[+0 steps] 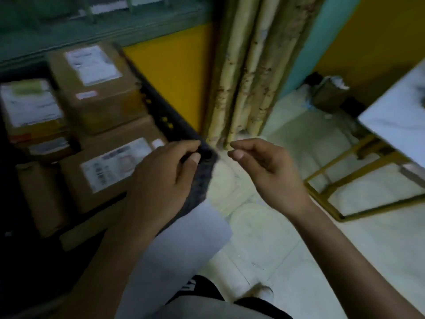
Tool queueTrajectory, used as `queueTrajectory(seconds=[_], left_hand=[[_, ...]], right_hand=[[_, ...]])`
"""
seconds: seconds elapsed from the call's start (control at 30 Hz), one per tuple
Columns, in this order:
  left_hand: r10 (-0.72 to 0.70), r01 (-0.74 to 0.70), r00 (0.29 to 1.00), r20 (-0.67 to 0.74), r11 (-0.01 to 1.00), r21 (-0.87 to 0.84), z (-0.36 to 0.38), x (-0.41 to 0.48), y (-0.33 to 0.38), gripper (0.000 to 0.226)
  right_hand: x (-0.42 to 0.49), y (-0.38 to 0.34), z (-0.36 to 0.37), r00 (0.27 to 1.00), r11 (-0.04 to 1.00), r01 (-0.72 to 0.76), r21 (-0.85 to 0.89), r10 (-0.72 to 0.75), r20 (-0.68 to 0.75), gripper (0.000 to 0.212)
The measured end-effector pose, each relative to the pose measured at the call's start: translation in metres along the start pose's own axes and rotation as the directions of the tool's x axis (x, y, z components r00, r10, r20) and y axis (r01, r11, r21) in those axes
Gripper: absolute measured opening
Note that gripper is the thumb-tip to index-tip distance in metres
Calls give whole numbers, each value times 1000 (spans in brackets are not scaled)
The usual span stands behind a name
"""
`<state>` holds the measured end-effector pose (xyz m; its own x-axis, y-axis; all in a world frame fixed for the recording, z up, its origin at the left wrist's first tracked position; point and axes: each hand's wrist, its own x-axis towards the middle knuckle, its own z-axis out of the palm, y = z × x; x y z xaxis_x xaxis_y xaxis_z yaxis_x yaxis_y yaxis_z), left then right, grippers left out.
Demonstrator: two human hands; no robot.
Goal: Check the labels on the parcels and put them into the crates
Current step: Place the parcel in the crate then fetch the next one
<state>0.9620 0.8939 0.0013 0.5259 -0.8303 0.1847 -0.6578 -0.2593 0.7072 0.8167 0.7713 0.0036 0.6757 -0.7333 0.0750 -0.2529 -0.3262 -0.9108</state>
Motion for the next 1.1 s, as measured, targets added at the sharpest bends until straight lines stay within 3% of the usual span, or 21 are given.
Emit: queueTrajectory(seconds=[0.17,0.27,0.43,0.53,0.77,0.97,1.1], left_hand=[[198,-132,957,213,948,-288,88,15,91,45],[315,-161,905,285,875,-456,153,14,161,52],[427,-116,818,384,777,-618,254,-13,274,37],[456,-50,767,451,743,-667,309,-38,330,35],[450,33,676,584,773,-633,409,-83,424,65],[460,63,621,635,778,-625,488,-84,493,56],[484,95,618,620,737,-670,550,-70,544,55]], right_hand=[[-72,30,-107,933,994,-105,-10,95,-348,12],[-133,45,-185,814,988,-152,15,133,-565,14],[-240,71,-308,579,990,-140,15,95,-810,29],[-298,95,-366,470,984,-162,78,147,-870,28],[-387,141,-459,272,958,-153,243,277,-922,45],[-418,187,-517,162,938,-150,314,336,-928,51],[-416,218,-583,146,938,-158,309,332,-932,55]])
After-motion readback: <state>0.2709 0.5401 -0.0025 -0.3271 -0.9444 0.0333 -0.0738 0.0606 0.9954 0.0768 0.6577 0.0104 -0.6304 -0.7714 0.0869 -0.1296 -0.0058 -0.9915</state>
